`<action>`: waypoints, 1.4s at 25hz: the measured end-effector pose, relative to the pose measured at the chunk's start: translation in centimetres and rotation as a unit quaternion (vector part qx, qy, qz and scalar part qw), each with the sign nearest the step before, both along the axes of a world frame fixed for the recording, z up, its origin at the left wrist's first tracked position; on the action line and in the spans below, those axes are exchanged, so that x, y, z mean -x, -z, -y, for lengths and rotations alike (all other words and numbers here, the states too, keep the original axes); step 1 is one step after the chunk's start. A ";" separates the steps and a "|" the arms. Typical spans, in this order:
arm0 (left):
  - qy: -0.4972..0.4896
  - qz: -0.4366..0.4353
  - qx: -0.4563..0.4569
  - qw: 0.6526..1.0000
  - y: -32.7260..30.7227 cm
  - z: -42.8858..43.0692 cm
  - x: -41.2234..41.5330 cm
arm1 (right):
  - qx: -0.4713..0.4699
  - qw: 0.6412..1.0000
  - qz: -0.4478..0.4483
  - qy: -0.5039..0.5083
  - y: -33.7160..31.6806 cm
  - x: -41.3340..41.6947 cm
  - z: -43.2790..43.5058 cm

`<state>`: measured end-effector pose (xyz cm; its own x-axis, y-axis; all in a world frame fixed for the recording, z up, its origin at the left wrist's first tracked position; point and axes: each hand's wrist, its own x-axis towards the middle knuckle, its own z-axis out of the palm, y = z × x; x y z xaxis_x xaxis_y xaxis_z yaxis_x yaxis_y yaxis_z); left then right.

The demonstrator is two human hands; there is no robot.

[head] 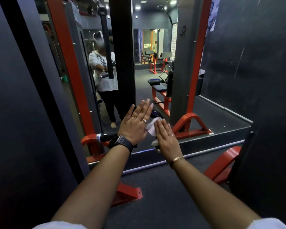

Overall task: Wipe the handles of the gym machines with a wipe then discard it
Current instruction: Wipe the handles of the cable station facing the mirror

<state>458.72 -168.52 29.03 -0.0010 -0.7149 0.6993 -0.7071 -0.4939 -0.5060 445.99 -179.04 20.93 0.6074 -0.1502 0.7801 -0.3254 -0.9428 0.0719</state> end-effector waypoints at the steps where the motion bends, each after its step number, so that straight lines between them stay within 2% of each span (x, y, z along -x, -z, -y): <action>1: 0.003 -0.002 -0.005 1.000 0.1 -0.1 0.2 | 0.023 1.000 -0.007 -0.003 -0.6 -0.1 0.4; 7: 0.004 -0.077 -0.048 0.996 0.0 -0.4 0.6 | 0.158 0.982 -0.097 -0.033 2.1 2.6 1.0; 10: 0.001 -0.083 -0.048 0.995 0.1 -0.4 0.7 | 0.169 0.984 -0.047 -0.015 -0.5 1.0 0.9; 12: 0.011 -0.083 -0.034 0.996 0.1 -0.5 0.8 | 0.179 0.982 -0.049 0.020 -1.7 0.4 1.1; 17: 0.014 -0.084 -0.033 0.996 -0.1 -0.3 0.6 | 0.242 0.958 -0.151 -0.043 2.0 1.3 0.6; 21: -0.013 -0.067 -0.037 0.997 0.4 -0.2 0.5 | 0.227 0.969 -0.086 -0.038 0.1 -1.1 1.4; 23: -0.002 -0.069 -0.023 0.997 0.5 -0.1 0.4 | 0.231 0.968 -0.095 -0.033 0.7 -0.8 1.4; 25: 0.006 -0.065 -0.019 0.998 0.6 -0.1 0.2 | 0.201 0.972 -0.102 -0.072 2.2 0.7 0.9; 26: 0.007 -0.063 -0.018 0.998 0.6 -0.1 0.1 | 0.167 0.979 -0.072 -0.088 2.6 1.2 0.4; 28: 0.016 -0.061 -0.007 0.998 0.6 0.0 0.0 | -0.008 0.995 0.061 -0.076 2.1 1.3 -0.4; 29: 0.020 -0.060 0.000 0.998 0.6 0.1 0.0 | -0.142 0.978 0.147 -0.042 0.9 0.9 -0.5; 30: 0.025 -0.062 0.005 0.998 0.7 0.2 -0.1 | -0.248 0.949 0.194 -0.013 -0.9 0.1 -0.6; 31: 0.028 -0.064 0.007 0.998 0.8 0.2 0.0 | -0.292 0.931 0.220 0.015 -3.0 -0.6 -0.7; 32: 0.030 -0.064 0.008 0.997 0.8 0.3 0.0 | -0.269 0.935 0.228 0.031 -4.7 -1.4 -0.7; 34: 0.033 -0.059 0.015 0.998 0.9 0.4 0.0 | -0.228 0.948 0.224 0.001 -6.8 -2.8 -0.7; 35: 0.035 -0.057 0.017 0.998 0.9 0.4 0.0 | -0.241 0.946 0.216 -0.014 -7.3 -3.2 -0.9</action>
<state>458.69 -168.94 28.11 0.0307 -0.6910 0.7222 -0.7922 -0.4574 -0.4040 449.19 -178.14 28.19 0.2568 -0.5401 0.8015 -0.2005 -0.8410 -0.5025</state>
